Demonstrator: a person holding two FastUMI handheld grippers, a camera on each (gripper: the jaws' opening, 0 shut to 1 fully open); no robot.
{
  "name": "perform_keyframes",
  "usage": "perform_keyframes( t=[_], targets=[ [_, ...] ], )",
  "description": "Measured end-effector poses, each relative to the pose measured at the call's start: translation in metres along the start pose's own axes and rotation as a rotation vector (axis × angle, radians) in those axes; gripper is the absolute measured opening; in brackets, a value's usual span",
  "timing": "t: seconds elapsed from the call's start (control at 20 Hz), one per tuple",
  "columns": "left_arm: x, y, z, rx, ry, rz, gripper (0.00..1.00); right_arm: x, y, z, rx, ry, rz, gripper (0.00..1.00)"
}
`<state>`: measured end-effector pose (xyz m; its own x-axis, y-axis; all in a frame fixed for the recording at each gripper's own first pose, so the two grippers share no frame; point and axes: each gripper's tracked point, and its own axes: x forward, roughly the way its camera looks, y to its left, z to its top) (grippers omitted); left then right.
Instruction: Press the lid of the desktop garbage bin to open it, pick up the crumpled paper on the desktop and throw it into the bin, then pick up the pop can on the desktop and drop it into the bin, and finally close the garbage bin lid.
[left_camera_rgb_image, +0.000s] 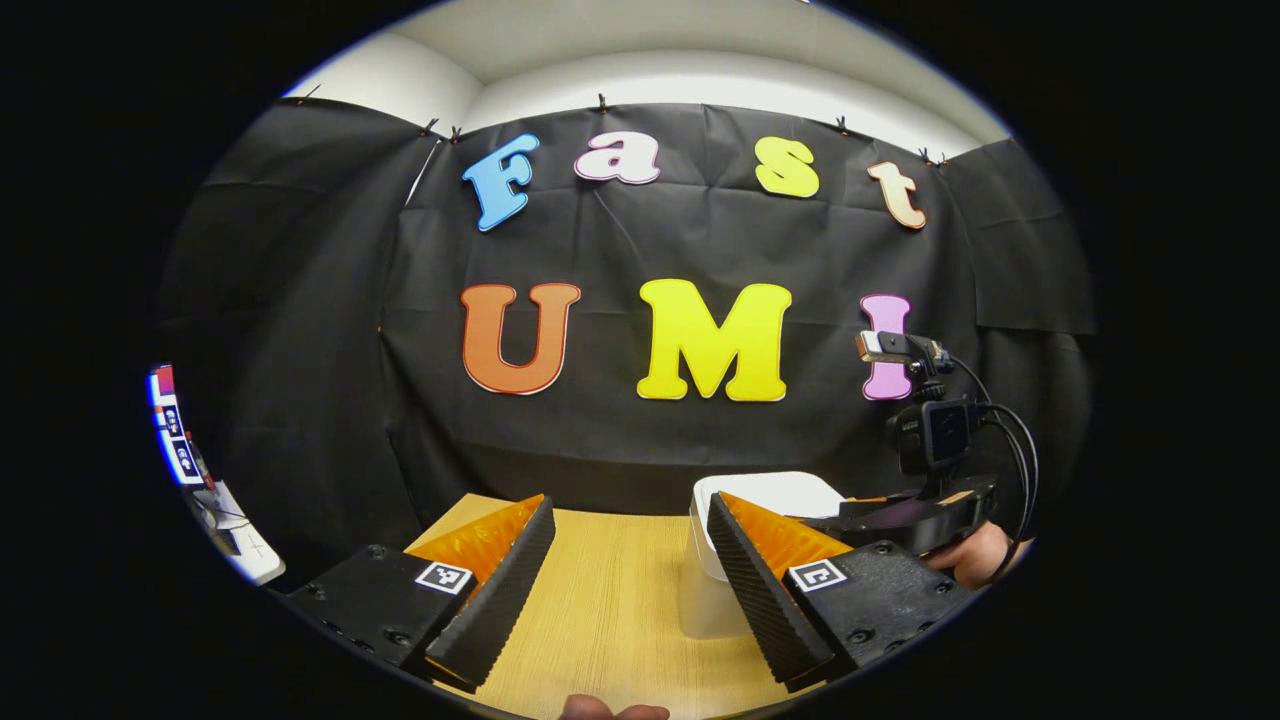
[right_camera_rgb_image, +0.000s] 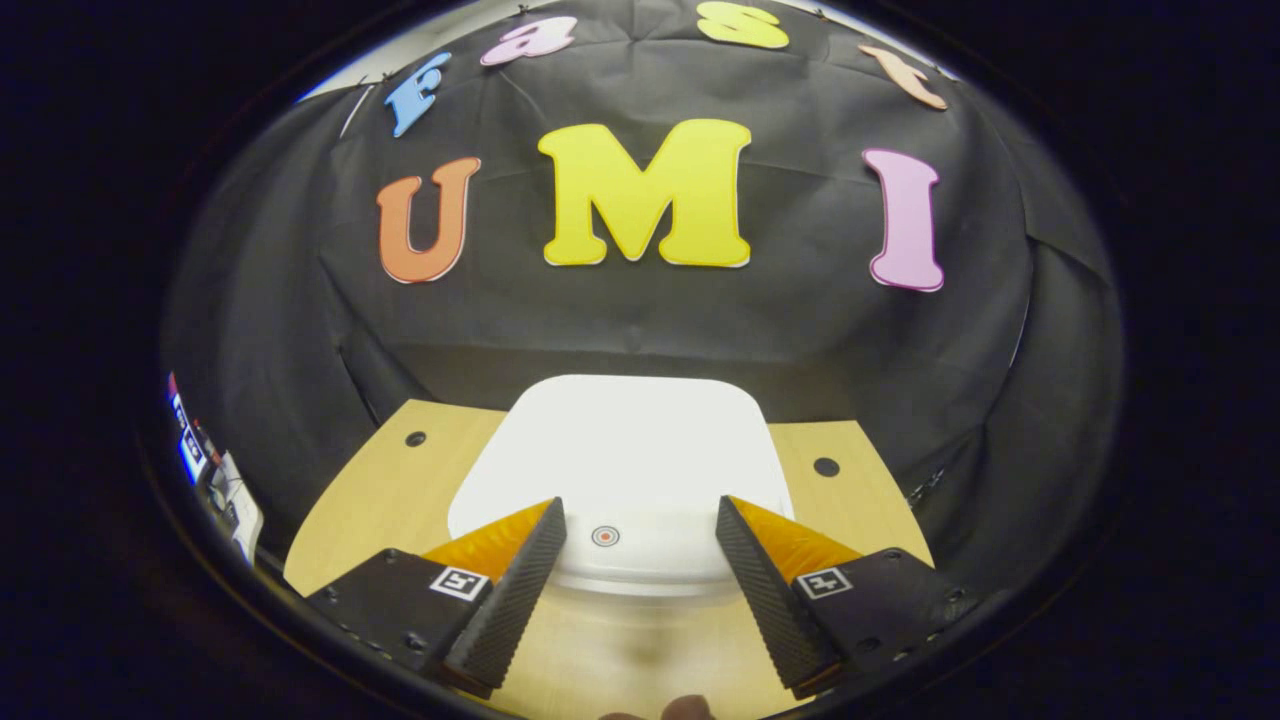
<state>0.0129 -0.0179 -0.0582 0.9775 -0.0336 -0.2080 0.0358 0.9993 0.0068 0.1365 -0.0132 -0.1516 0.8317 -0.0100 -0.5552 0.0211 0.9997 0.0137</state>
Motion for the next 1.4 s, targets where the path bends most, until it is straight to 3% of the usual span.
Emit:
perform_keyframes(
  t=[0.3, 0.35, 0.6, 0.9, 1.4],
  targets=[
    [0.005, -0.008, -0.004, -0.008, 0.006, -0.015, 0.98, 0.002, 0.001, -0.011, -0.026, 0.007, -0.006, 0.98],
    [0.006, -0.009, -0.005, -0.008, 0.007, -0.018, 0.99, 0.004, -0.001, -0.02, 0.016, 0.02, 0.004, 0.98],
    [0.01, -0.017, -0.001, -0.009, 0.001, -0.034, 0.99, 0.002, 0.001, -0.013, -0.005, -0.095, 0.015, 0.99],
    [0.011, -0.02, 0.015, 0.009, -0.027, -0.046, 0.98, -0.009, -0.001, -0.002, 0.131, -0.17, 0.051, 0.95],
    [0.014, -0.025, 0.033, -0.002, -0.075, -0.064, 0.98, -0.09, -0.103, 0.02, 0.024, -0.34, -0.135, 0.96]
  ],
)
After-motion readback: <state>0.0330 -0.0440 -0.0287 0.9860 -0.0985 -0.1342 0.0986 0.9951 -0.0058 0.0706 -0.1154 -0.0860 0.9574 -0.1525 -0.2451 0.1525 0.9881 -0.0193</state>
